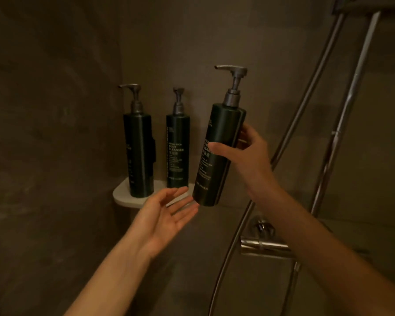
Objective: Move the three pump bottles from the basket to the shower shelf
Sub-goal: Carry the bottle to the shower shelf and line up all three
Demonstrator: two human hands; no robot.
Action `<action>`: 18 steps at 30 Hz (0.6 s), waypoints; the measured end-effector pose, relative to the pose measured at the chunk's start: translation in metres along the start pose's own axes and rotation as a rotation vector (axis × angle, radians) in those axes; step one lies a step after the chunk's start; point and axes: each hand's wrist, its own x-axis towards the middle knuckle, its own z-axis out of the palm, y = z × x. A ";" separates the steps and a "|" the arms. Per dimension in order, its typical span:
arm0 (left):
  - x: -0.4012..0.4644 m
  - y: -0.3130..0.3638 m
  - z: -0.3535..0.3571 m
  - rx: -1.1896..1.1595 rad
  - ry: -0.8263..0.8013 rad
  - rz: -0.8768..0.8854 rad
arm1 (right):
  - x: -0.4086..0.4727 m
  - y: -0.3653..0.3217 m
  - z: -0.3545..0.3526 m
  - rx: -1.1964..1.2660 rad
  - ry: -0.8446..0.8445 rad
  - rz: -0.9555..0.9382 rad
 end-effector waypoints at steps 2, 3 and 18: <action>0.012 0.010 0.002 0.015 0.013 -0.005 | 0.018 0.008 0.004 0.022 -0.024 0.000; 0.017 0.013 0.002 0.031 0.020 -0.008 | 0.025 0.012 0.006 0.031 -0.043 0.000; 0.063 -0.015 0.025 0.878 0.228 0.471 | 0.069 0.072 0.031 0.040 -0.186 -0.004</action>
